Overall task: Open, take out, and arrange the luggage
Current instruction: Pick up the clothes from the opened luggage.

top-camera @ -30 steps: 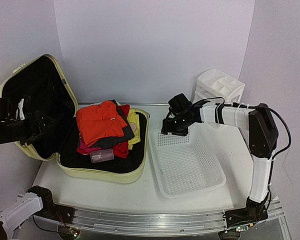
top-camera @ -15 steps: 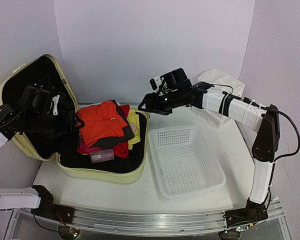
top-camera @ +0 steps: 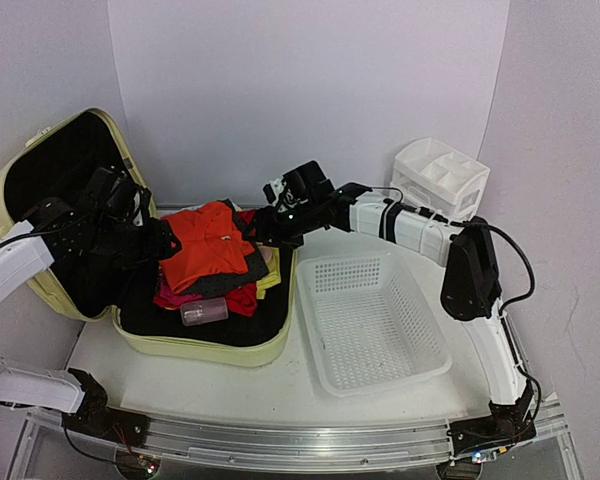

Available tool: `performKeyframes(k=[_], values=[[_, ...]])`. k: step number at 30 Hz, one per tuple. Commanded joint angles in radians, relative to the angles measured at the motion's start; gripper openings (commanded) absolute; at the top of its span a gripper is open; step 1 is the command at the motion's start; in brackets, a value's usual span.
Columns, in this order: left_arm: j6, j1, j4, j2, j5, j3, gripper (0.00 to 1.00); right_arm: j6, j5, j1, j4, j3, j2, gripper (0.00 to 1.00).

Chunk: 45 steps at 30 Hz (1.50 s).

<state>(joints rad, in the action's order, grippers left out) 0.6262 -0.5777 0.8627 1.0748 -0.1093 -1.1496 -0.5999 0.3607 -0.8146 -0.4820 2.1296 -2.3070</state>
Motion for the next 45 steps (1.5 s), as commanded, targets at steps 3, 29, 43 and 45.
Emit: performKeyframes(k=[3,29,43,45], values=[[0.004,0.101,-0.094,0.062,0.106,0.03,0.66,-0.03,-0.003,-0.012,0.031,0.105,-0.052,0.59],[-0.024,0.238,-0.225,0.141,0.269,0.153,0.66,-0.004,0.008,-0.071,0.031,0.197,-0.144,0.41],[-0.019,0.25,-0.236,0.077,0.275,0.228,0.66,0.009,0.003,-0.076,0.06,0.186,-0.137,0.72],[-0.017,0.252,-0.238,0.064,0.274,0.236,0.67,0.001,-0.002,-0.077,0.068,0.21,-0.153,0.71]])
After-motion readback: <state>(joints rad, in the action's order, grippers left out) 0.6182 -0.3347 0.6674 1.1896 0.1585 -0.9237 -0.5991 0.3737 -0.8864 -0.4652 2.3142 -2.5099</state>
